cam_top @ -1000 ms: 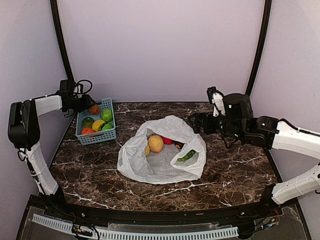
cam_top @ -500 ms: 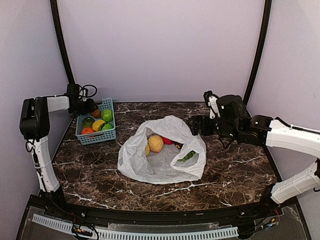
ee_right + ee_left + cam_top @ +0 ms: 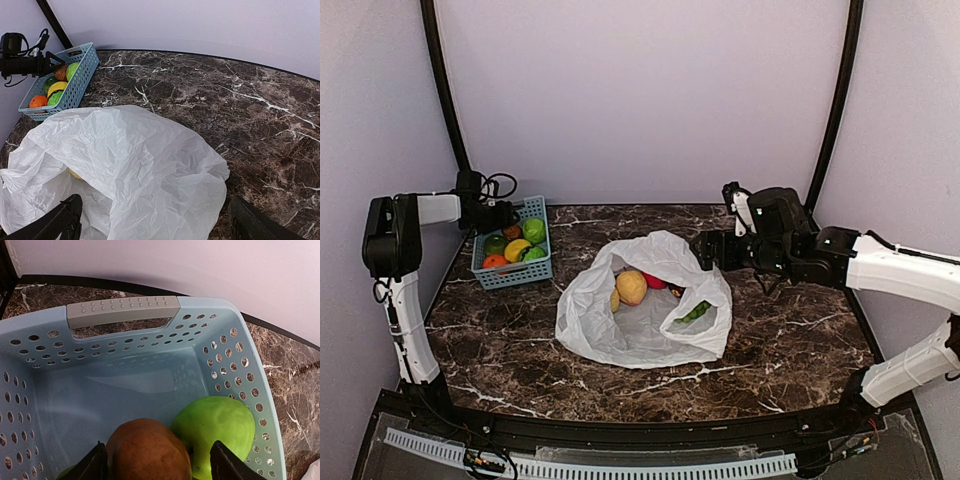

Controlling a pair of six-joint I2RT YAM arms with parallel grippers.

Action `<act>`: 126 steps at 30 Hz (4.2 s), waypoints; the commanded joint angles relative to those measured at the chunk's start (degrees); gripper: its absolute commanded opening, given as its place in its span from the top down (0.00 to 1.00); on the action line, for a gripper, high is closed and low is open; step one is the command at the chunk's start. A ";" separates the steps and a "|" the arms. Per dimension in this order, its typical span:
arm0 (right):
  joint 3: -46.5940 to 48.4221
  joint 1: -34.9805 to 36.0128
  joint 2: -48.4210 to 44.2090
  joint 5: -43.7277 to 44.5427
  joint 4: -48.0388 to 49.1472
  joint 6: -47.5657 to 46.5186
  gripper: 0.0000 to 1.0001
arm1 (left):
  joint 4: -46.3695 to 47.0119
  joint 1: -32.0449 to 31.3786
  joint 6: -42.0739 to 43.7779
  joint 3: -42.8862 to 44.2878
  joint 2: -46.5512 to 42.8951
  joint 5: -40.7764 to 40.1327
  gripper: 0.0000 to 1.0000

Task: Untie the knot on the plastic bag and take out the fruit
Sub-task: Place the fake fruit in the bin, then reach into the takeout bag at the center of the board.

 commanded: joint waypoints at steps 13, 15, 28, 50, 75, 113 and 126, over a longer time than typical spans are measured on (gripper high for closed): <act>1.11 -0.63 -0.70 -0.38 0.56 0.32 0.01 | -4.17 -0.03 2.25 1.16 -4.31 -3.30 0.18; 1.12 -0.65 -0.60 -0.49 0.56 0.32 0.01 | -4.61 -0.05 2.64 0.90 -5.38 -4.14 0.17; 0.93 -0.65 -3.53 -1.12 0.24 -0.25 0.01 | -6.22 -0.30 -1.36 -9.28 -25.02 -1.96 0.16; 3.09 0.14 -6.17 -16.38 -2.55 -1.99 0.05 | -9.54 -31.13 -21.09 -39.79 -59.52 7.03 0.16; 7.25 8.86 -1.76 -16.08 -3.42 -1.45 0.04 | 5.64 -40.50 -29.57 -50.12 -53.08 12.07 0.13; 24.94 11.37 33.78 -2.99 -25.92 2.71 0.56 | 10.52 -42.97 -31.11 -53.15 -53.54 10.16 0.99; 19.40 5.30 34.47 0.47 -26.16 7.95 0.38 | 11.08 -42.97 -30.71 -54.18 -51.57 10.74 0.99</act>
